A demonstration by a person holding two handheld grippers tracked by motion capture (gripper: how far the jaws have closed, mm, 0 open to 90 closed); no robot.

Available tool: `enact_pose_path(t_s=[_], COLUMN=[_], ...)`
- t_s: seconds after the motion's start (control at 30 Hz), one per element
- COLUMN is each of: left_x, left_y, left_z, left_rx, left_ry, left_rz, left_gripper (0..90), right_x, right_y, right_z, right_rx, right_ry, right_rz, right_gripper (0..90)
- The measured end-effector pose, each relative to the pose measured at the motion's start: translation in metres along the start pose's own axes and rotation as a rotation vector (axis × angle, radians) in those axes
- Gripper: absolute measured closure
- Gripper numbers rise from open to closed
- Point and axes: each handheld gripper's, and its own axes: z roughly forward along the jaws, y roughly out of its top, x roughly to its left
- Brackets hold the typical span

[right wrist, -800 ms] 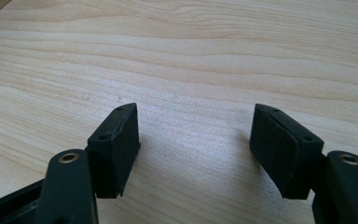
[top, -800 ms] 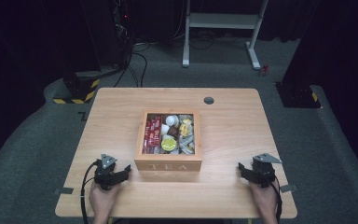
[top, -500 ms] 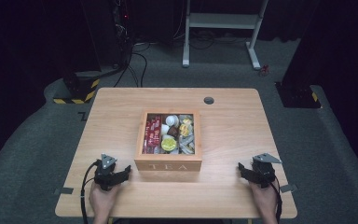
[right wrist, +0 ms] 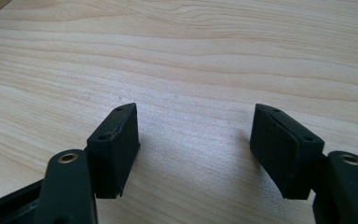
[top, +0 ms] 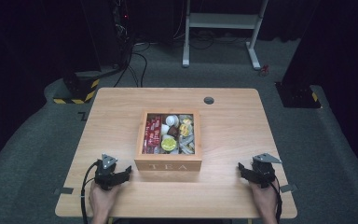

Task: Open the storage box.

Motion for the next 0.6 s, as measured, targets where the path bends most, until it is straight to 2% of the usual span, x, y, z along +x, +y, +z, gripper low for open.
enact_pose_path(t_s=[0.27,0.37,0.6], left_x=[0.001,0.002,-0.005], left_y=[0.000,0.001,0.003], left_z=[-0.002,-0.005,-0.011], left_rx=[0.004,0.006,0.002], left_ry=[-0.008,-0.048,-0.089], left_rz=[0.000,-0.024,0.007], left_gripper=[26.3,29.9,37.7], right_x=[0.000,0.000,0.000], right_y=[0.000,0.000,0.000], right_z=[0.000,0.000,0.000], right_rx=[0.001,0.001,0.001], right_ry=[0.001,0.001,0.002], right_rz=[-0.001,-0.001,-0.001], right_gripper=[32.5,32.5,32.3])
